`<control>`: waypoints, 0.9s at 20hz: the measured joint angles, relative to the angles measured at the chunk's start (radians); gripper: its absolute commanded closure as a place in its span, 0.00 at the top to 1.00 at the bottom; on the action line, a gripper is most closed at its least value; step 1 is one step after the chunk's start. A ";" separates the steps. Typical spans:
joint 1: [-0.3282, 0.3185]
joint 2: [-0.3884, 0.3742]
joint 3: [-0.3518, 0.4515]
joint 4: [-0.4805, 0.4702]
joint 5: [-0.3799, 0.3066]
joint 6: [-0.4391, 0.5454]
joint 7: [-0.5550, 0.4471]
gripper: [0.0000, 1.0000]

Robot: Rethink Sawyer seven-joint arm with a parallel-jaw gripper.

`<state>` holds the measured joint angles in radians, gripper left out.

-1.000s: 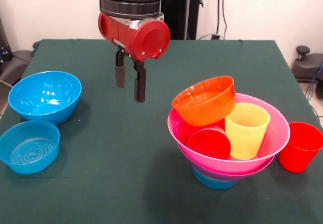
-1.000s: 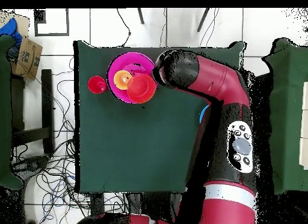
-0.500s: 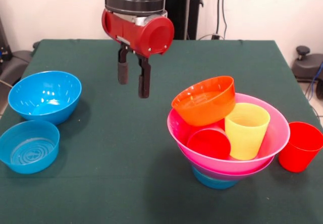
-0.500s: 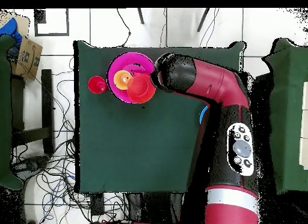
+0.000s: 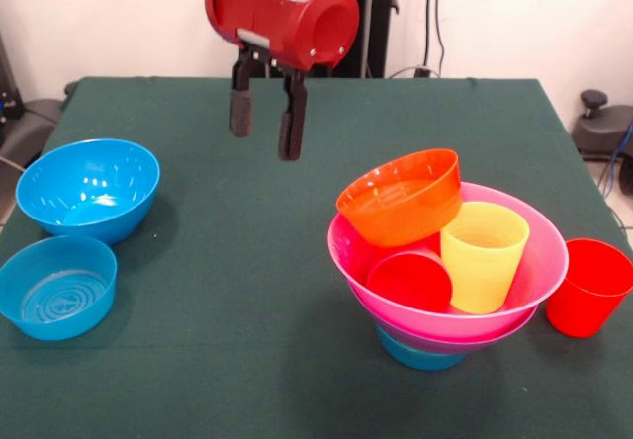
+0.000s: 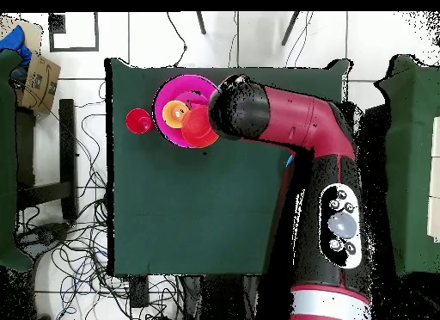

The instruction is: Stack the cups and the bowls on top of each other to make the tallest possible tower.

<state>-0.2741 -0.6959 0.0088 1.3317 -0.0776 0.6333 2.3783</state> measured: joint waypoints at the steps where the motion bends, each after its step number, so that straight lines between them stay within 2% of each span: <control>1: 0.000 -0.004 0.003 0.000 -0.005 0.000 0.000 1.00; 10: -0.019 -0.045 0.048 0.002 -0.036 0.000 0.000 1.00; 18: -0.040 -0.048 0.081 0.003 -0.043 0.000 0.000 1.00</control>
<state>-0.3140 -0.7443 0.0895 1.3352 -0.1206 0.6335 2.3783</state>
